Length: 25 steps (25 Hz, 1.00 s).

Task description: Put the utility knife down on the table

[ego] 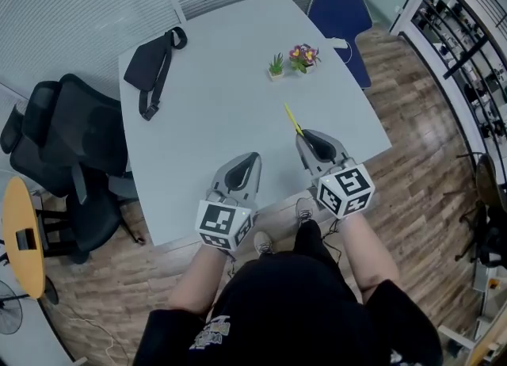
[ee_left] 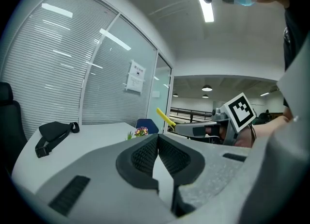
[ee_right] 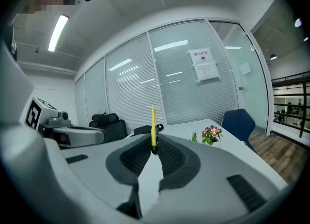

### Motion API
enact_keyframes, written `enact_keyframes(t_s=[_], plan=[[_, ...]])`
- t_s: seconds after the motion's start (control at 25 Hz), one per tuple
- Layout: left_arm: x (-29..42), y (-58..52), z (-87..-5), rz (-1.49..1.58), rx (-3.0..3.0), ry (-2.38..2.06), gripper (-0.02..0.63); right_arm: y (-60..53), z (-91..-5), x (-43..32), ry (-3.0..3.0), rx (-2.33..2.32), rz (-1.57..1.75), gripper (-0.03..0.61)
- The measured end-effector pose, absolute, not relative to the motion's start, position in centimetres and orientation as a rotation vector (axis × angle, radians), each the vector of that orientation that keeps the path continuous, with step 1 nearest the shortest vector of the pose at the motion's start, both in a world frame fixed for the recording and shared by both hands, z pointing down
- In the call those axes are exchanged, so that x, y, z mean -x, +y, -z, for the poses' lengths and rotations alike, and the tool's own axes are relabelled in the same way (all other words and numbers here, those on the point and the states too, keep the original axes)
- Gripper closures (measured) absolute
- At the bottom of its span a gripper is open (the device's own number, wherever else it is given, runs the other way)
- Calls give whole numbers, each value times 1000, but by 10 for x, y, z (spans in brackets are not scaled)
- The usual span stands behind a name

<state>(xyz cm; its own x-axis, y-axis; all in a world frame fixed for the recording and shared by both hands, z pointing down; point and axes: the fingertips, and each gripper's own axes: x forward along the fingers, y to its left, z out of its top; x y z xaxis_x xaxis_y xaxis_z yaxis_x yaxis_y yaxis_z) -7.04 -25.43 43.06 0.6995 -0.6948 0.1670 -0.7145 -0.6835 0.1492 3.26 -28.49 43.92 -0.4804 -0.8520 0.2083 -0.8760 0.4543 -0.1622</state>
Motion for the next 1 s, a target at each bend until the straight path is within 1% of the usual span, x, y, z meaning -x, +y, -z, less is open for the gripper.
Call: enact_keyframes(t_s=[0.48,0.8,1.0], plan=[[43,-275,-455,-175,-2622,-1219,607,-329,-487,-41,-2619,-1307,-404,531],[40,-289,-474,-190,-2550,-1286,607,-353,-529,-39,-2595,-1181,-464,531],[41,-293,-486,-207,-2497,-1325,607,-360,-569,-35,-2546,-1085,-515,531]])
